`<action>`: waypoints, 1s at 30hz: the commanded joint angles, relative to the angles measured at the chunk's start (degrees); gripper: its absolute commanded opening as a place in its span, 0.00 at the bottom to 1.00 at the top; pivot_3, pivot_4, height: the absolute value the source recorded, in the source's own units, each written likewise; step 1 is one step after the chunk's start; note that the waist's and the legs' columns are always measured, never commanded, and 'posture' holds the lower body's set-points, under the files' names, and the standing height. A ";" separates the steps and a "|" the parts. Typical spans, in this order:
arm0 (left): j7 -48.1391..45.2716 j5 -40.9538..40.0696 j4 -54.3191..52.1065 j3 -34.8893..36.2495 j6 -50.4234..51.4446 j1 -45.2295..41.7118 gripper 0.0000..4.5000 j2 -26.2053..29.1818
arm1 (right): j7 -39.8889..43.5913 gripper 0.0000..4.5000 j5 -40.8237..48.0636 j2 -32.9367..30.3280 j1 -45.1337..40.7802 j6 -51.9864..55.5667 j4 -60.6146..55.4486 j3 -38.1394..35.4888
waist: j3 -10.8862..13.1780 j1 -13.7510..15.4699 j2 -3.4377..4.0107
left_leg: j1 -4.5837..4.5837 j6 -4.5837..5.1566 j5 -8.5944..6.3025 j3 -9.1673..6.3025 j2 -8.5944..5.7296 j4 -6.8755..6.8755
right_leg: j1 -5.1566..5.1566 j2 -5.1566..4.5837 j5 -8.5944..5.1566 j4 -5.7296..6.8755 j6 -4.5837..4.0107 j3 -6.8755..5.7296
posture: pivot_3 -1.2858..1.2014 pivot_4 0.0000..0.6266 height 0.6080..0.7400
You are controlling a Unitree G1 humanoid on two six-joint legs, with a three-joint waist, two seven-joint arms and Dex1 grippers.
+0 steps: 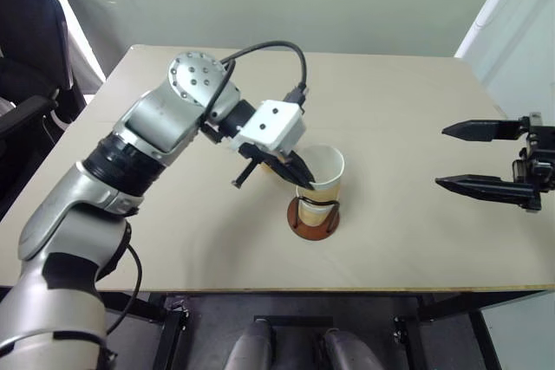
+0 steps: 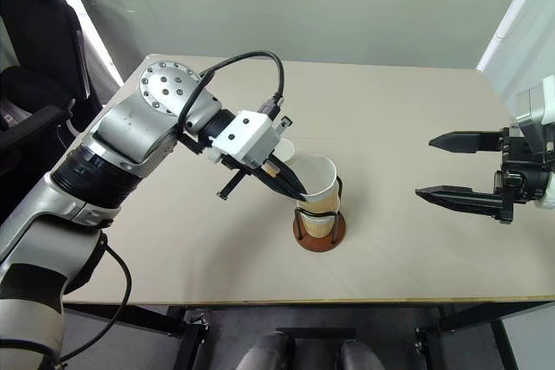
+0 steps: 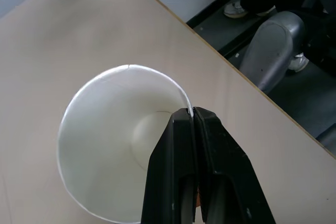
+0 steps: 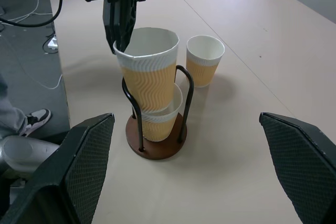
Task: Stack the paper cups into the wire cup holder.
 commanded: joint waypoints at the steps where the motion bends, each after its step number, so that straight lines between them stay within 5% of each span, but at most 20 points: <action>1: -2.05 0.49 -0.21 0.83 -2.07 -0.42 0.02 0.13 | -0.70 1.00 1.16 -1.25 -0.37 -0.03 -1.35 -2.38 | 0.00 0.00 0.00 | 0.00 0.00 0.00 0.00 0.00 0.00 | 0.00 0.00 0.01 0.00 0.02 0.02 | 0.52 0.24 1.00; 3: -2.05 1.69 1.54 0.91 -3.56 -0.72 0.02 -0.75 | -0.82 1.00 0.80 -1.27 -0.08 -0.19 -1.19 -2.20 | 0.00 0.02 0.00 | 0.00 0.00 0.00 0.01 0.00 0.01 | 0.00 0.00 0.02 0.00 0.04 0.04 | 0.52 0.24 1.00; 5: -2.05 2.43 3.23 0.83 -4.56 -1.16 0.14 -1.38 | -0.90 1.00 0.49 -1.24 0.19 -0.38 -1.10 -2.03 | 0.00 0.03 0.00 | 0.01 0.01 0.00 0.02 0.00 0.02 | 0.01 0.00 0.03 0.00 0.04 0.06 | 0.52 0.24 1.00; 11: -2.05 2.52 4.13 0.62 -5.59 -1.15 0.61 -1.55 | -0.91 1.00 0.81 -1.31 0.26 -0.38 -1.19 -2.16 | 0.00 0.02 0.00 | -0.01 0.04 -0.03 0.06 0.00 0.02 | -0.03 0.00 0.03 0.00 0.05 0.09 | 0.52 0.24 1.00; 16: 3.58 4.66 8.88 9.23 -3.44 -1.70 0.99 -6.91 | -0.55 1.00 0.80 -1.56 0.24 -0.63 -0.98 -2.30 | 0.00 0.29 0.00 | -0.06 0.06 -0.03 0.07 -0.02 0.07 | -0.02 -0.01 0.06 -0.04 0.10 0.10 | 0.52 0.24 1.00; 30: 12.57 25.08 47.40 13.74 -14.73 -2.23 0.99 -13.00 | -0.87 1.00 0.01 -2.00 0.24 -1.11 -0.53 -1.25 | -0.08 0.72 0.17 | -0.17 0.14 -0.08 0.16 -0.06 0.09 | -0.17 -0.03 0.09 -0.05 0.22 0.24 | 0.52 0.24 1.00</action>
